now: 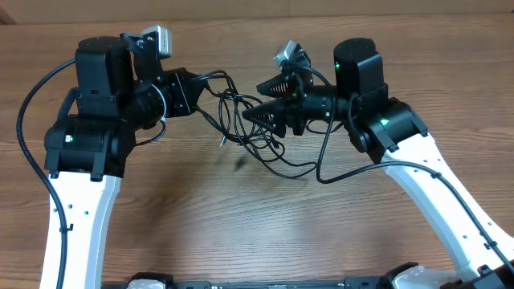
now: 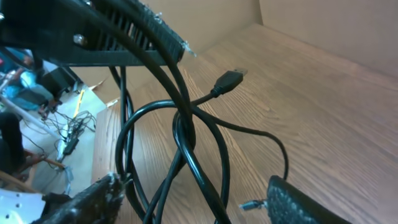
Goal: Untangle cables
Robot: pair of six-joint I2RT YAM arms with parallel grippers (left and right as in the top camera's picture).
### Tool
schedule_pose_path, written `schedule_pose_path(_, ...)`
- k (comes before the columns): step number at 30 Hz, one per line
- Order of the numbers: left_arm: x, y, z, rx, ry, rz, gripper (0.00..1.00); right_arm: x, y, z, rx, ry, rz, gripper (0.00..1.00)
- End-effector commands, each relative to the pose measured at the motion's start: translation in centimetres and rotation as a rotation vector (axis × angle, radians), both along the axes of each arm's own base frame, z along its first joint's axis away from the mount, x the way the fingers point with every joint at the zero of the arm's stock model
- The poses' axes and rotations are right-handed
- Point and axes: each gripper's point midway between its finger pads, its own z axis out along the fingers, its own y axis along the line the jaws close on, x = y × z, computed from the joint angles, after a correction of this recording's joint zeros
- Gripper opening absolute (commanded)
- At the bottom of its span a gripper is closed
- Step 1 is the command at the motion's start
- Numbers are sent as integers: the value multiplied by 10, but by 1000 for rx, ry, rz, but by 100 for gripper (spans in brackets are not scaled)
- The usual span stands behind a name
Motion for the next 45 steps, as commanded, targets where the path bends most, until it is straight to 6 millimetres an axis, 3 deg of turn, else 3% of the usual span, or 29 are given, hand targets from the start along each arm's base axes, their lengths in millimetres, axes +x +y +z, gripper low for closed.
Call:
schedule_pose_path(1, -1, -9, 11, -54, -5, -17, 4, 8, -1, -7, -49, -35, -44, 68)
schedule_pose_path(5, -3, -12, 13, -69, -3, -38, 4, 9, 6, -18, -71, -20, -44, 70)
schedule_pose_path(7, -4, -13, 13, -73, -3, -44, 4, 10, 13, -28, -80, -3, -30, 61)
schedule_pose_path(8, -4, -13, 13, -74, -2, -45, 4, 10, 14, -30, -81, -1, -27, 52)
schedule_pose_path(9, -4, -14, 13, -76, -2, -47, 4, 12, 18, -37, -90, 11, -24, 4)
schedule_pose_path(12, -5, -11, 10, -59, 1, -47, 4, 17, 17, -44, -112, 15, -52, 4)
schedule_pose_path(15, -5, 12, 0, -8, 31, 13, 4, 33, -6, -42, -141, 6, -146, 4)
schedule_pose_path(22, -28, 112, -19, 84, 128, 260, 4, 69, -110, -37, -199, 57, -436, 4)
schedule_pose_path(25, -40, 140, -19, 71, 145, 339, 4, 77, -144, -35, -194, 78, -511, 4)
schedule_pose_path(32, -42, 141, -15, 52, 129, 322, 4, 79, -151, -36, -193, 87, -529, 4)
schedule_pose_path(34, -41, 142, -14, 56, 122, 326, 4, 86, -164, -44, -246, 89, -604, 4)
schedule_pose_path(39, -51, 160, -10, 116, 103, 393, 4, 109, -238, -75, -376, 180, -929, 4)
schedule_pose_path(45, -71, 185, 3, 152, 64, 511, 4, 114, -306, -78, -366, 216, -1082, 4)
